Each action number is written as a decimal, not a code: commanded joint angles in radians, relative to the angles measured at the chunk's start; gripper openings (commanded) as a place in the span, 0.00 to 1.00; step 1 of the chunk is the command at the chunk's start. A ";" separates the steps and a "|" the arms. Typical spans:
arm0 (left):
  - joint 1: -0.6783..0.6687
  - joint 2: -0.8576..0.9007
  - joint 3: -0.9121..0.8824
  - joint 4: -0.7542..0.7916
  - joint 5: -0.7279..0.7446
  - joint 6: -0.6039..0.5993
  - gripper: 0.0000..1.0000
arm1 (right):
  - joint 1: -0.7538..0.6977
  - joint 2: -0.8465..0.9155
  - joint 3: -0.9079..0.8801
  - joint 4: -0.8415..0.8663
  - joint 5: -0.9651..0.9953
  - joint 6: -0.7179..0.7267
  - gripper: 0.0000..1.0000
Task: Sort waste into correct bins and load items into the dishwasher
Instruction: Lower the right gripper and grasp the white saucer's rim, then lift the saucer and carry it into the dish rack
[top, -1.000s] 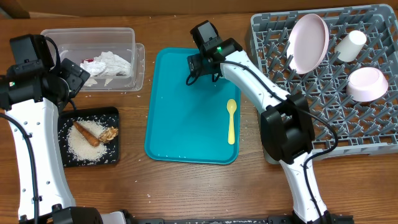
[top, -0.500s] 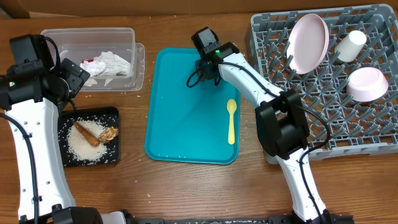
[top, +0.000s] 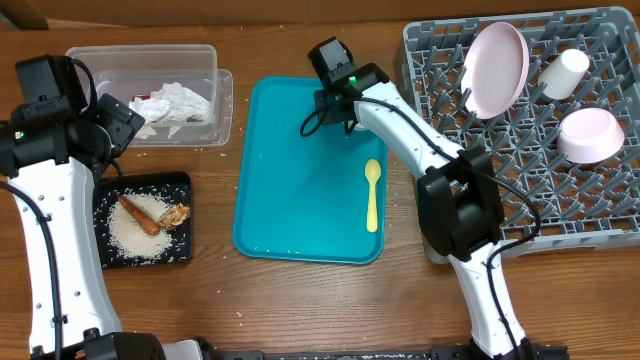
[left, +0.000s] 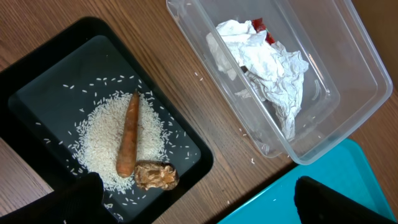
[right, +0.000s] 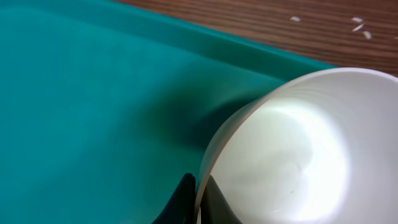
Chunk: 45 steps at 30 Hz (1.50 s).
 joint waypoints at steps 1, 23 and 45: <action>0.000 0.005 0.002 0.001 -0.017 -0.018 1.00 | 0.002 -0.128 0.009 -0.014 0.000 0.052 0.04; 0.000 0.005 0.002 0.001 -0.017 -0.018 1.00 | -0.747 -0.603 -0.009 -0.507 -0.536 0.183 0.04; -0.001 0.006 0.002 0.001 -0.016 -0.018 1.00 | -1.081 -0.602 -0.642 0.089 -1.434 0.006 0.04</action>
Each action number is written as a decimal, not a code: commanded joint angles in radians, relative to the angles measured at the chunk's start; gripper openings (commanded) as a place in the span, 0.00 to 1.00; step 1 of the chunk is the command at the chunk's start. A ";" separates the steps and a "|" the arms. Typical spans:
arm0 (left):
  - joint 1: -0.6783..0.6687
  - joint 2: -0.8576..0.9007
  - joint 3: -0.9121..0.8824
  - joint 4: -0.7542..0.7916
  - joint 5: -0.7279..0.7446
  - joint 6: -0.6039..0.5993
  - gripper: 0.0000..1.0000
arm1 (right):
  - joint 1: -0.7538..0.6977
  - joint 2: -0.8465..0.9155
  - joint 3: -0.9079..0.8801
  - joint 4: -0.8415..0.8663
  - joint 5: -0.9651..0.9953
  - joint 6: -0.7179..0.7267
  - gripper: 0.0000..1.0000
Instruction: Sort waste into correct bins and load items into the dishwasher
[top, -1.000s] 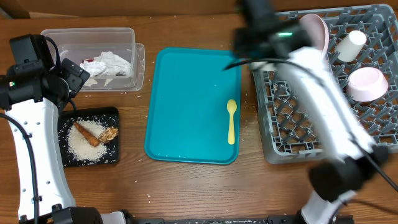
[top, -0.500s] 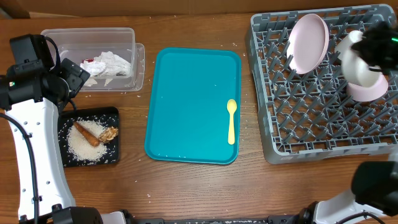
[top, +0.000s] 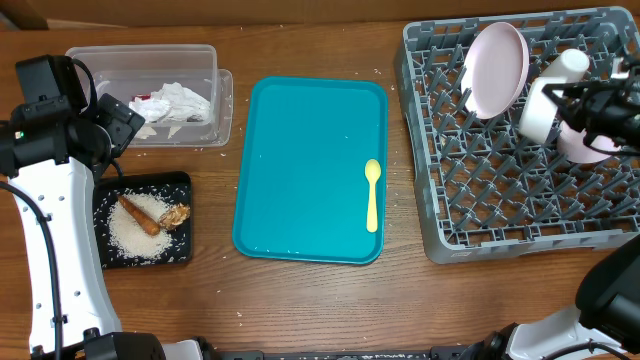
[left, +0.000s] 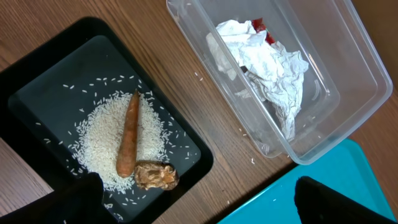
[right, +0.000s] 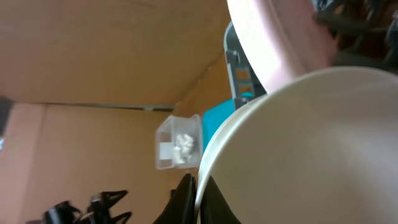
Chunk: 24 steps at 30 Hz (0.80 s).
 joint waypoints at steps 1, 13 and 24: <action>-0.001 0.006 0.002 0.002 -0.017 -0.018 1.00 | 0.000 -0.009 -0.048 0.027 -0.062 0.028 0.04; -0.001 0.006 0.002 0.002 -0.017 -0.018 1.00 | -0.032 -0.009 -0.103 0.051 0.117 0.130 0.04; -0.001 0.006 0.002 0.002 -0.017 -0.018 1.00 | -0.113 -0.009 -0.103 0.051 0.114 0.160 0.11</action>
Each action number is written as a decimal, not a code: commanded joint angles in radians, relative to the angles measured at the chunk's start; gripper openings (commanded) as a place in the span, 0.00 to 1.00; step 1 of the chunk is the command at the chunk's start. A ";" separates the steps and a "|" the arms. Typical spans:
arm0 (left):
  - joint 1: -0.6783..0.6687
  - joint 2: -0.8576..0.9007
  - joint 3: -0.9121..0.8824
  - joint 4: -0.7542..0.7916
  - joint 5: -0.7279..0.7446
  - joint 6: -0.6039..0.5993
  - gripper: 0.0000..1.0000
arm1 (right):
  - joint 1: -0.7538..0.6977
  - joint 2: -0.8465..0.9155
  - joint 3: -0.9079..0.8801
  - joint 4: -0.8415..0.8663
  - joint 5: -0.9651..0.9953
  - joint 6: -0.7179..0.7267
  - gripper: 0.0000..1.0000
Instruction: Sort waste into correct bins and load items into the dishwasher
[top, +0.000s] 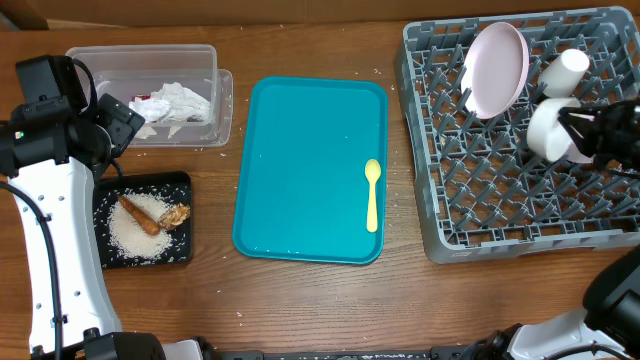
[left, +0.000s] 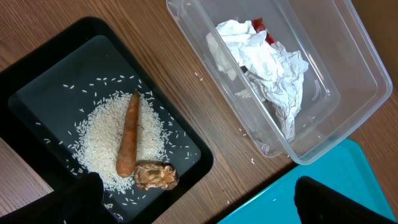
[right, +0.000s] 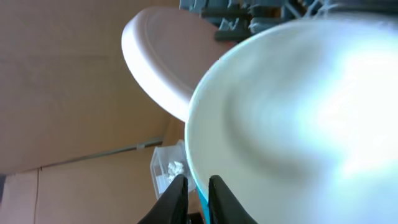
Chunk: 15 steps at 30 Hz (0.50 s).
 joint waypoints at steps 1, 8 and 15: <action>-0.002 0.006 0.002 0.002 -0.017 -0.018 1.00 | -0.002 -0.009 -0.006 0.003 -0.021 0.009 0.10; -0.001 0.006 0.002 0.002 -0.017 -0.018 1.00 | -0.002 -0.009 -0.006 0.026 -0.069 0.008 0.08; -0.001 0.006 0.002 0.002 -0.017 -0.018 1.00 | 0.037 -0.010 -0.005 0.023 0.160 -0.033 0.20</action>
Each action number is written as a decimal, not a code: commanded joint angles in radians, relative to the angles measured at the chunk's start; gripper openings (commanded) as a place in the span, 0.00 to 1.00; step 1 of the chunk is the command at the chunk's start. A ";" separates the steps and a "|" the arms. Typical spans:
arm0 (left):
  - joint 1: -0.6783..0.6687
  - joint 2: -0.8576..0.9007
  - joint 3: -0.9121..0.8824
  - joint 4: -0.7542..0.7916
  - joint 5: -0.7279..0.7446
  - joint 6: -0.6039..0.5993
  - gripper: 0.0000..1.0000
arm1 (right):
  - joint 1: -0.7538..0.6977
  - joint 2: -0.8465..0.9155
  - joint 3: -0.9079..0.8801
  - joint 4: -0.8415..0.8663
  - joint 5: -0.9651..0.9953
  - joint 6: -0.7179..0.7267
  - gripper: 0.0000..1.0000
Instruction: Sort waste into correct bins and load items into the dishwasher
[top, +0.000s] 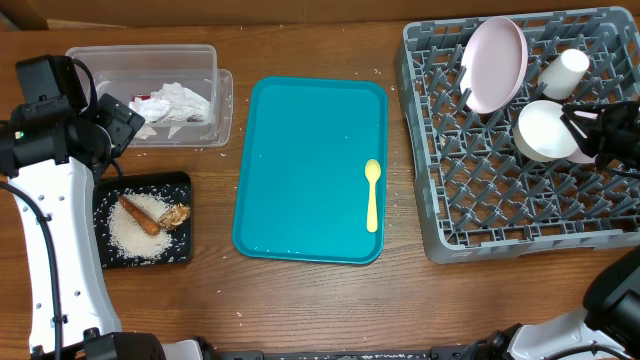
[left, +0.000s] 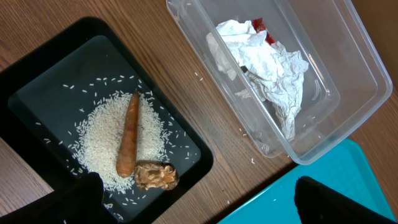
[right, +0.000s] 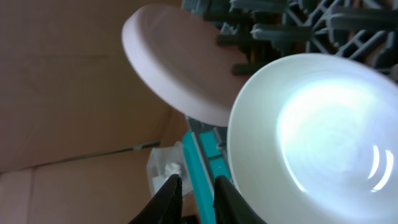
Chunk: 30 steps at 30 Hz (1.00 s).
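A white bowl (top: 543, 131) leans on its side in the grey dish rack (top: 480, 205), mouth toward my right wrist camera (right: 317, 143). My right gripper (top: 598, 136) sits just right of it, fingers a little apart and open (right: 196, 182), the rim outside them. A pink plate (top: 496, 66) stands upright in the rack, beside a white cup (top: 565, 72). A yellow spoon (top: 372, 194) lies on the teal tray (top: 300, 150). My left gripper (left: 199, 200) hangs open above the black tray's edge and holds nothing.
The clear bin (top: 215, 90) holds crumpled tissue (left: 267, 68) and a red scrap. The black tray (left: 186, 168) holds rice, a carrot (left: 128, 143) and a brown food lump (left: 157, 176). A pink bowl sits mostly hidden behind the white bowl.
The right fingers have spread and the white bowl is free of them, resting in the rack a little further left. The left arm has not moved.
My right gripper was shut on the white bowl's rim at the teal tray's far end. It then held the bowl over the rack by the pink plate, then lower against the pink bowl. Now the bowl rests in the rack, released. The left arm stayed still.
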 joint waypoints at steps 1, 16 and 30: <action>-0.001 0.006 0.002 0.002 -0.017 -0.018 1.00 | 0.042 -0.010 -0.004 0.004 0.188 -0.023 0.21; -0.001 0.006 0.002 0.002 -0.017 -0.018 1.00 | 0.289 -0.045 0.171 -0.130 0.792 -0.091 0.64; -0.001 0.006 0.002 0.002 -0.017 -0.018 1.00 | 0.563 0.000 0.138 -0.177 1.350 0.023 0.63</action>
